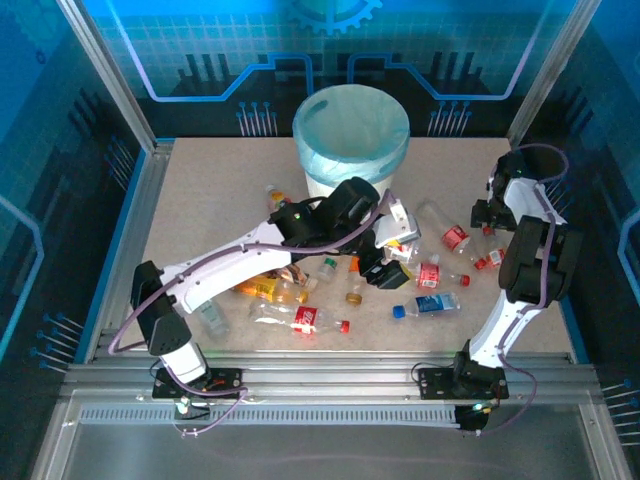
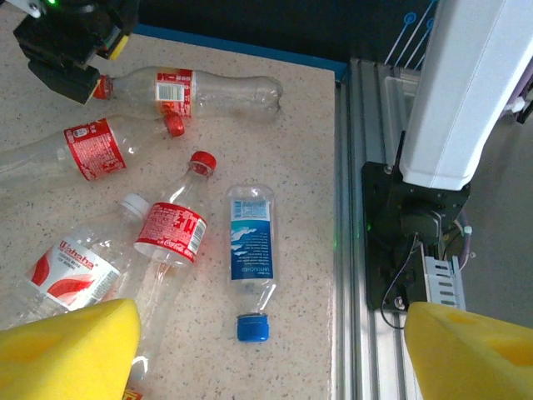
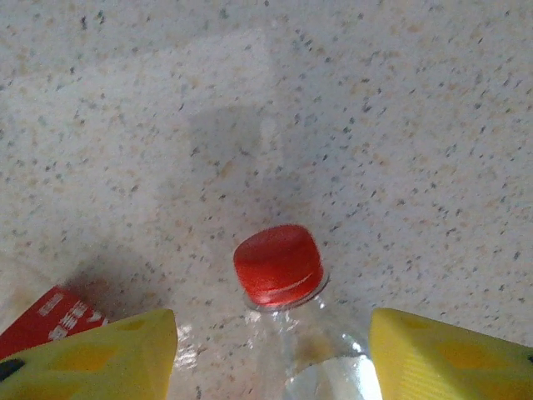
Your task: Put the plastic bottles in the bin
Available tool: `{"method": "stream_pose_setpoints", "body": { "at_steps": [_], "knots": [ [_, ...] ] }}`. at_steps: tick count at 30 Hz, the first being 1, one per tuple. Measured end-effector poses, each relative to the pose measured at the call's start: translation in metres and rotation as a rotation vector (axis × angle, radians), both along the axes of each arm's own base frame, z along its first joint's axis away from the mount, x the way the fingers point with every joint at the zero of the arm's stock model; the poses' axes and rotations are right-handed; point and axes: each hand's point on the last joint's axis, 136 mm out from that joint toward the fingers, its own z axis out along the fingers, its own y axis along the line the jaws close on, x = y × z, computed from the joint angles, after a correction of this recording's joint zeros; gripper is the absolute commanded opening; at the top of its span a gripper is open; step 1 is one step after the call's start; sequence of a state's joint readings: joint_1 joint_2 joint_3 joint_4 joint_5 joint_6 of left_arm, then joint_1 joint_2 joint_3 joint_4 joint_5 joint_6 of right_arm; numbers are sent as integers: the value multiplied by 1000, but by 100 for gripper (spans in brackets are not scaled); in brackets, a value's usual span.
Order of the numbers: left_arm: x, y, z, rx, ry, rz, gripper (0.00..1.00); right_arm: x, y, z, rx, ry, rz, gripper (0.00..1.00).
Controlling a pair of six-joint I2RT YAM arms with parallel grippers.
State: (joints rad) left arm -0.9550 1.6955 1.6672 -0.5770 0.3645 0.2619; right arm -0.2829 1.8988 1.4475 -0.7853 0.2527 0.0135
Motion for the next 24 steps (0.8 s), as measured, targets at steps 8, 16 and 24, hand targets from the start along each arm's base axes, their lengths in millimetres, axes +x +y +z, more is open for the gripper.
{"method": "stream_pose_setpoints", "body": {
  "at_steps": [8,16,24],
  "knots": [
    [2,-1,-26,83,-1,-38,85,9,-5,-14,-7,39,16,61],
    [5,-6,-35,110,4,-50,85,10,-6,-22,-11,63,29,58],
    [9,-9,-44,130,-4,-59,85,10,-7,-32,-6,85,38,54]
  ]
}}
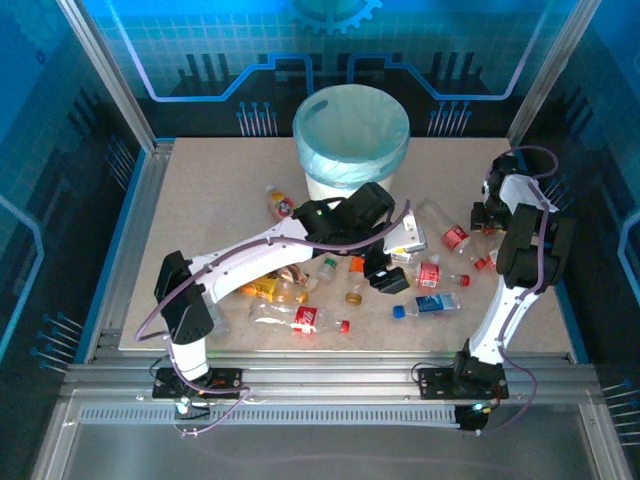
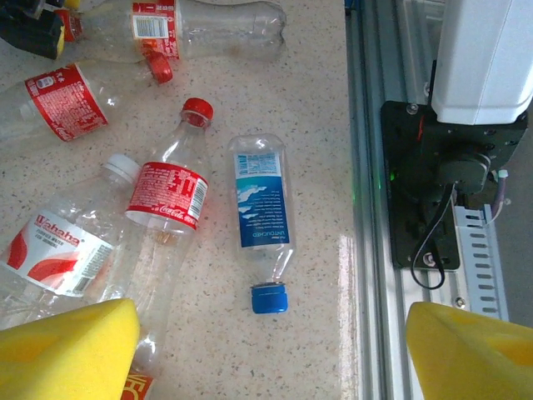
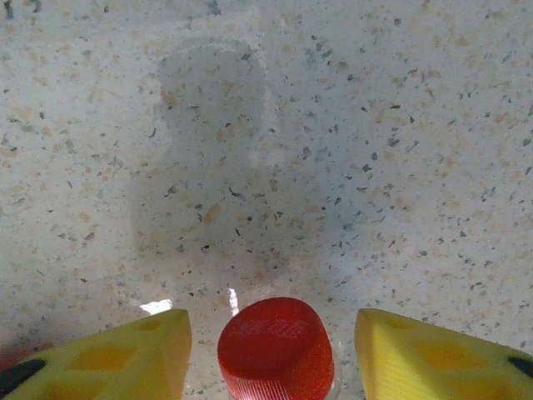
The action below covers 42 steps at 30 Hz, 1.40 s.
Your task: Put the plastic bottles in the bin
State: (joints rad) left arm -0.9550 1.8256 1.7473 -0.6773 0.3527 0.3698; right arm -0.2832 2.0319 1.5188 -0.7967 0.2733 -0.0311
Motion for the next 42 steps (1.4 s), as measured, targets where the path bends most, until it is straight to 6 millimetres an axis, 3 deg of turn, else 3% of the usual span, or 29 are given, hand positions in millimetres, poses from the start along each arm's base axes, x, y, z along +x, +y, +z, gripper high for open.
{"method": "stream_pose_setpoints", "body": {
  "at_steps": [10,16,24,30,33,36,39,42],
  "knots": [
    [5,-4,7,-9,-36,-9,85,1,-2,-3,-2,6,-7,45],
    [7,-6,1,2,-32,-8,85,-1,-6,-5,-11,16,-13,41],
    [9,-9,-7,16,-24,-10,85,2,-11,-1,-27,6,-21,24],
    [13,-9,-4,19,-46,3,85,4,-18,7,-67,-5,-28,19],
    [18,-8,-3,20,-53,23,83,6,-23,28,-107,-47,-35,18],
    [25,-5,6,-3,-54,61,82,10,-24,75,-149,-164,-50,18],
    [38,5,33,-63,-58,134,82,12,-15,135,-151,-337,-63,17],
    [56,26,77,-162,-67,237,81,11,7,197,-156,-510,-45,15]
  ]
}}
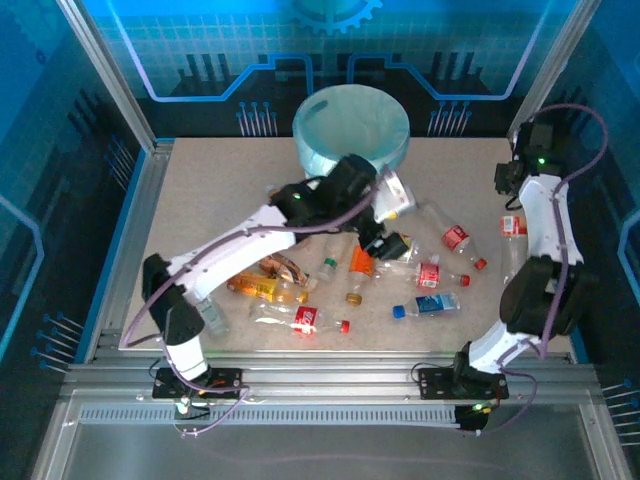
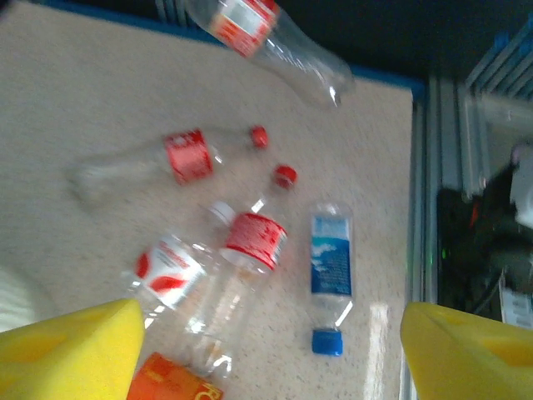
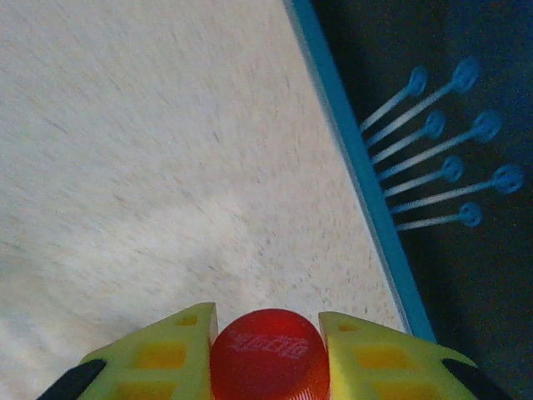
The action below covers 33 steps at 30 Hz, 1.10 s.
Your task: Put the plastic bottles in the bin
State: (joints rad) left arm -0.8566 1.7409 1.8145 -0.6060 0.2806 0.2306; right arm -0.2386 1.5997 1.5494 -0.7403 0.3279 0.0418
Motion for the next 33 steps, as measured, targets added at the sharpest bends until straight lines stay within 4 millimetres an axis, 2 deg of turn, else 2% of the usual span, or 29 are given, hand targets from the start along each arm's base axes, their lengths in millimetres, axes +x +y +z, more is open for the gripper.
{"method": "stream_pose_setpoints", "body": {
  "at_steps": [2,4,7,11,13,17,25,28,33],
  "knots": [
    [11,20,34,-79,-13,72,80,0,23,32,-11,-82,45,15],
    [21,45,70,-163,-30,150,80,2,56,62,-19,-163,116,14],
    [30,81,110,-261,-42,252,79,2,96,89,-9,-246,204,13],
    [35,115,134,-335,-21,350,79,2,126,107,7,-304,265,13],
    [36,128,133,-348,5,390,79,2,139,113,15,-332,285,13],
    [36,140,120,-338,42,426,79,-8,164,133,18,-403,330,12],
    [37,158,87,-309,64,472,79,-47,225,208,29,-624,467,11],
    [36,165,67,-294,71,495,78,-52,249,231,27,-675,522,11],
    [33,169,41,-274,83,510,78,-51,291,253,15,-720,612,11]
  ]
}}
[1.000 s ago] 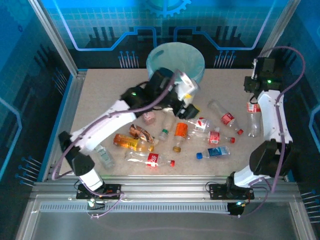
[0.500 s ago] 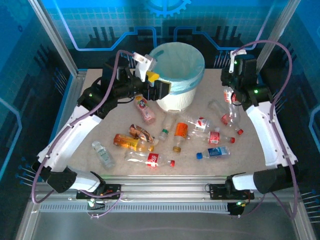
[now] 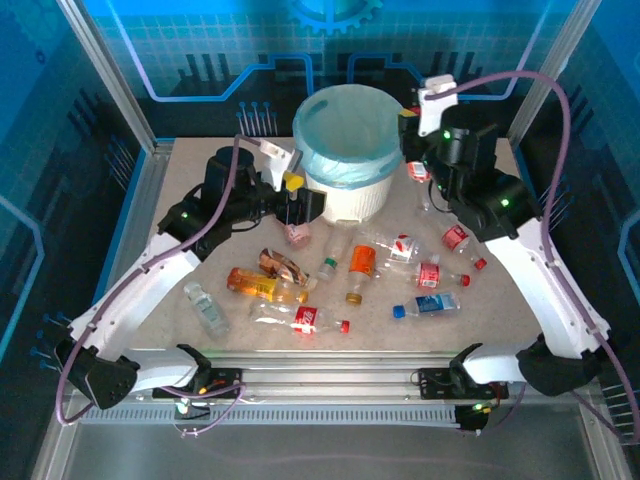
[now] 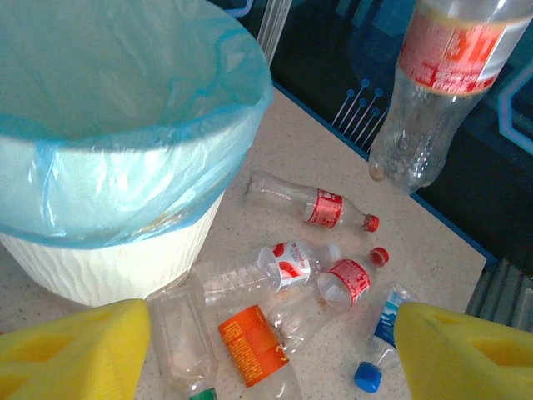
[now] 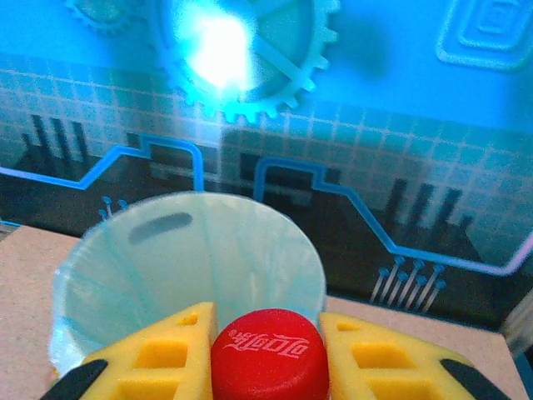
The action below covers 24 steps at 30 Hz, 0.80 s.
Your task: Put the plastic bottles in the bin
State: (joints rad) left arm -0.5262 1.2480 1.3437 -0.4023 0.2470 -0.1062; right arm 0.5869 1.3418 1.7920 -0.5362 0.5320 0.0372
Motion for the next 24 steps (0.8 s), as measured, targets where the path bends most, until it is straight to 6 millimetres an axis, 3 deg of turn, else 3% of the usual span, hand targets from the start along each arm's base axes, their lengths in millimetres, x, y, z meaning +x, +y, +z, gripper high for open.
{"method": "stream_pose_setpoints", "body": {
  "at_steps": [6,14,18,20,24],
  "knots": [
    [-1,9,-2,-5,-41,42,77,22,45,34,-29,-68,56,12],
    [-3,19,12,-33,-116,86,76,62,86,79,-16,-183,94,12],
    [-2,23,17,-41,-143,107,77,74,103,102,12,-271,123,7],
    [-1,24,17,-38,-148,115,77,79,112,103,12,-291,148,6],
    [0,25,14,-30,-151,123,78,99,135,85,28,-276,234,15]
  ]
}}
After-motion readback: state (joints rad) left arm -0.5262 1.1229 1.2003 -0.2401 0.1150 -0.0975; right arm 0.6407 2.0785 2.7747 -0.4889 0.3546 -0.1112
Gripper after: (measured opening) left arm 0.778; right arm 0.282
